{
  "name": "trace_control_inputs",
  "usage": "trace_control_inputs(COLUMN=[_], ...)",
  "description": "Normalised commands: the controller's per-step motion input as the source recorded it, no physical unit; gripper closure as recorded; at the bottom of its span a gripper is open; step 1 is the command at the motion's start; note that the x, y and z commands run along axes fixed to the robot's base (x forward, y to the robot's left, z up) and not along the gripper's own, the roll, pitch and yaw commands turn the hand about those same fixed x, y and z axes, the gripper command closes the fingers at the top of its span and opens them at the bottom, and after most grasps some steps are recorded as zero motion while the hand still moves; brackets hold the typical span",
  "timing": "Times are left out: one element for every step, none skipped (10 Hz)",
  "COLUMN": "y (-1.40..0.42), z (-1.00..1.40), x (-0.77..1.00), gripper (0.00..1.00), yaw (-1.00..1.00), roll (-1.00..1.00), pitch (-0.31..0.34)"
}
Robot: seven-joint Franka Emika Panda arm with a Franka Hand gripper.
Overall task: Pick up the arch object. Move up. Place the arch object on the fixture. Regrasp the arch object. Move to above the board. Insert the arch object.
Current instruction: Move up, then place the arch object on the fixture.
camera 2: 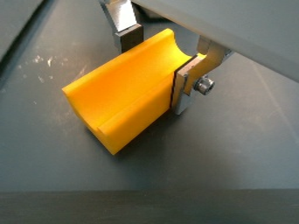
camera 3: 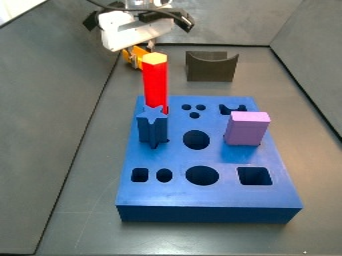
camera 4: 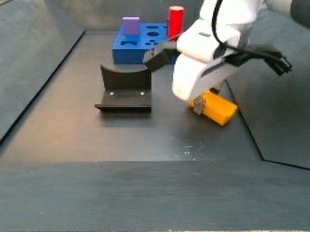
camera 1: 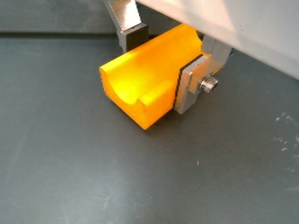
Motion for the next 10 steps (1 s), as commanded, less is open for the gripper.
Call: trace_control_inputs(y=[-0.04,-0.03,-0.02,-0.01,0.0,0.0,0.0,0.0,0.01,0.01], z=[0.67,0.55,0.45,0.26,1.0,1.0,1.0,1.0,1.0,1.0], x=[-0.02,-0.01,-0.01,-0.01,0.0,0.0,-0.01,-0.01,-0.02,-0.02], gripper=[1.0,1.0,1.0,1.0,1.0,1.0,1.0,1.0,1.0,1.0], yaw=[0.04,0.03,0.03,0.03,0.0,0.0,0.0,-0.01,-0.01,-0.01], roll=[0.0,0.0,0.01,0.02,0.0,0.0,0.01,0.01,0.02,0.03], pitch=[0.044,0.052,0.059,0.056,0.0,0.013,0.022,0.027,0.035,0.04])
